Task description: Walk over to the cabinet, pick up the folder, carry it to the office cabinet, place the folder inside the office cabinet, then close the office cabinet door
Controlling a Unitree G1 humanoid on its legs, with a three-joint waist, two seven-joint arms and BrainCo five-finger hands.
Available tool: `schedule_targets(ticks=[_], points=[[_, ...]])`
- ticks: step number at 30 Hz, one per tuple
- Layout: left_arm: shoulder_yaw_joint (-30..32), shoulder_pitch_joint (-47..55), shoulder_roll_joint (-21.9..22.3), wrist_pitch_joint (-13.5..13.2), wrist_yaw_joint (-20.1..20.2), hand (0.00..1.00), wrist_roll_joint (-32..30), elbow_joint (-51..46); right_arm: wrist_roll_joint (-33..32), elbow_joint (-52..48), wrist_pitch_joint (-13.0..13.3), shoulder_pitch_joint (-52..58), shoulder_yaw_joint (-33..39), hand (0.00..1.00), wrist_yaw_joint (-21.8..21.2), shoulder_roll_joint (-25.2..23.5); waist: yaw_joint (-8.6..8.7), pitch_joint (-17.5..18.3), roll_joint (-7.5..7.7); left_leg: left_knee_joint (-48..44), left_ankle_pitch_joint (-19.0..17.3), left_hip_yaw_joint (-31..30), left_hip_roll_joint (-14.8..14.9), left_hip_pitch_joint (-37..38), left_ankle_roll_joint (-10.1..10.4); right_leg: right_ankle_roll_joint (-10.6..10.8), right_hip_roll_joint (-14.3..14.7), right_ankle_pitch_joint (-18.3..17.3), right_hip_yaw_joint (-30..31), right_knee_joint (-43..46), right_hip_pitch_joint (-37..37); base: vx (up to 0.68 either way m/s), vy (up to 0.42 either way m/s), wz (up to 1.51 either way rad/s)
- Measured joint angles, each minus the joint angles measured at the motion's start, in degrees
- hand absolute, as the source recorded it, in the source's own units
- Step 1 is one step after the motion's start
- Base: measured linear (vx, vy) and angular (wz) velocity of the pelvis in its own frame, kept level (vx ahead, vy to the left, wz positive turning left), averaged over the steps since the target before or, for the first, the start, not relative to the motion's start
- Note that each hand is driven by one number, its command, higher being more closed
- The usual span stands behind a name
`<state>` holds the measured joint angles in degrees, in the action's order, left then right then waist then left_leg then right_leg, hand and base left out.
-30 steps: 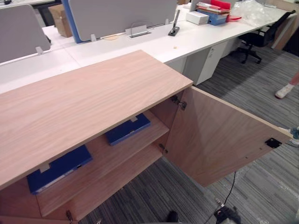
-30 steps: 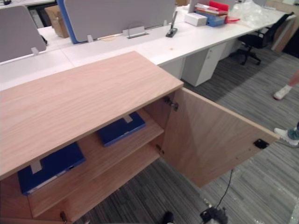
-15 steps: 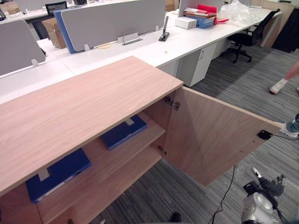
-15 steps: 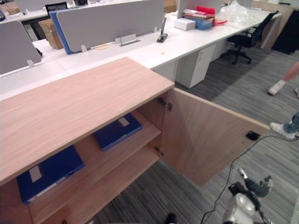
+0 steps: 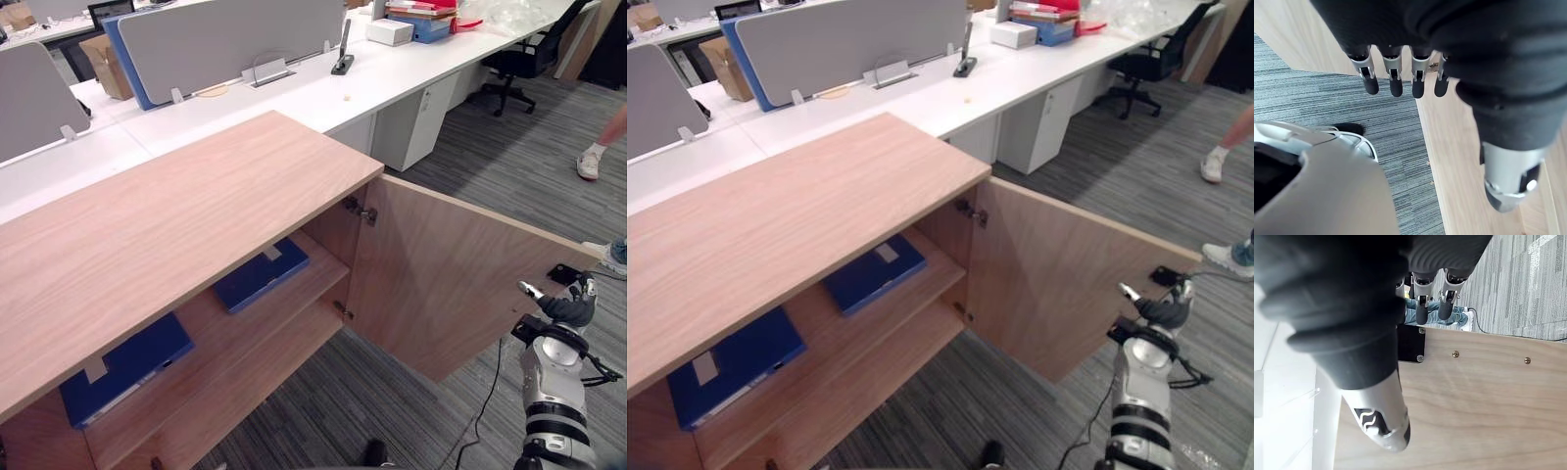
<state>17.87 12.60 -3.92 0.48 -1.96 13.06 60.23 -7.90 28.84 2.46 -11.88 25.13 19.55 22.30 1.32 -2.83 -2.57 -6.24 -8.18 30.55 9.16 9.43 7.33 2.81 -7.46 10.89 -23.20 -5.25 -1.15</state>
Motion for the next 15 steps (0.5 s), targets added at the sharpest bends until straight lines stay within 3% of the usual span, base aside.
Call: schedule_targets(ticks=[9, 15], points=[[-0.1, 0.2, -0.5, 0.0, 1.2, 0.0, 0.8, 0.8, -4.6, 2.2, 0.1, -0.3, -8.0, 0.0, -4.6, 5.9, 1.75, -0.2, 0.34, -0.1, 0.8, -0.3, 0.1, -0.5, 0.0, -0.5, 0.1, 0.1, -0.1, 0.0, -0.7, -0.04, -0.022, -0.01], [-0.1, 1.0, -1.4, 0.0, 2.3, 0.0, 0.9, 1.2, -6.8, 2.4, 0.1, 0.1, -19.5, 0.0, -12.6, 13.6, 3.2, -0.3, 0.66, -0.1, 0.4, -0.2, 1.2, -1.3, 0.1, -0.7, 1.2, -0.2, 0.1, 0.0, -1.9, -0.08, -0.047, -0.18]])
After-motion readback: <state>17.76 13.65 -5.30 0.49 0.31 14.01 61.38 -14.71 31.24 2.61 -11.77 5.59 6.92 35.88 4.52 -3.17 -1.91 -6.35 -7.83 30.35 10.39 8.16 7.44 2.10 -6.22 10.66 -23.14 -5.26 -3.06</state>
